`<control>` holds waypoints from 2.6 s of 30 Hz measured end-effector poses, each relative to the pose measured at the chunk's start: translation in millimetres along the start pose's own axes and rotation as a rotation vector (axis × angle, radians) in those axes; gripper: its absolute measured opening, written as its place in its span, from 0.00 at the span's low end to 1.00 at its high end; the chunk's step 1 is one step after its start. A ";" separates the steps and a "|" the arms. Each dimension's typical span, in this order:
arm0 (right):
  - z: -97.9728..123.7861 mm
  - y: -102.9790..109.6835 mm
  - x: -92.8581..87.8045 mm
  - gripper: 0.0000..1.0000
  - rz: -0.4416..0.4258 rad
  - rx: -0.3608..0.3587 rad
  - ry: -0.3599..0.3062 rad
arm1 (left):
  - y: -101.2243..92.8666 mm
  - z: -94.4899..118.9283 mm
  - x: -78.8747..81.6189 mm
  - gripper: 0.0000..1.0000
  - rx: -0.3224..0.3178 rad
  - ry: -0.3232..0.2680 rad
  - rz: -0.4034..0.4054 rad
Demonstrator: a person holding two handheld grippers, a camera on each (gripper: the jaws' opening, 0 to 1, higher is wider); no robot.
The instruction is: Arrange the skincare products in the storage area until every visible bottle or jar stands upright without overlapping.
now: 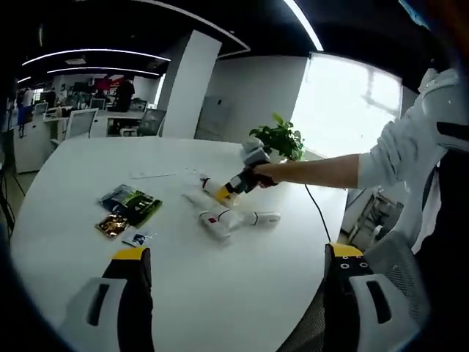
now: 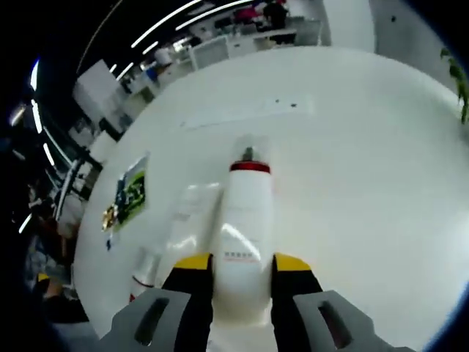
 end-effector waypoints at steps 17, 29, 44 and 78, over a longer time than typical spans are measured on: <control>9.8 -11.9 -21.3 0.22 -0.475 0.330 -0.139 | 5.8 -68.5 21.8 0.92 -0.140 -0.068 0.249; 17.7 -22.4 -31.2 0.22 -0.548 0.452 -0.188 | 12.0 -119.7 17.4 0.87 -0.238 -0.151 0.559; 43.5 -4.4 -35.9 0.22 -0.614 0.651 -0.244 | 33.3 -156.9 24.9 0.78 -0.267 -0.177 0.675; 130.2 119.8 -92.2 0.22 -0.386 0.971 -0.165 | 28.4 -176.9 37.1 0.66 -0.344 -0.168 0.741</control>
Point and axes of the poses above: the point that each gripper's makers call its tool centre point, and the gripper's own axes: z roughly backward along the fingers, y roughly to its left, x roughly out of its top, the point moved 6 cm from there along z, roughly backward along the fingers, and after that the axes turned 2 degrees about -x, right-handed, at the moved point
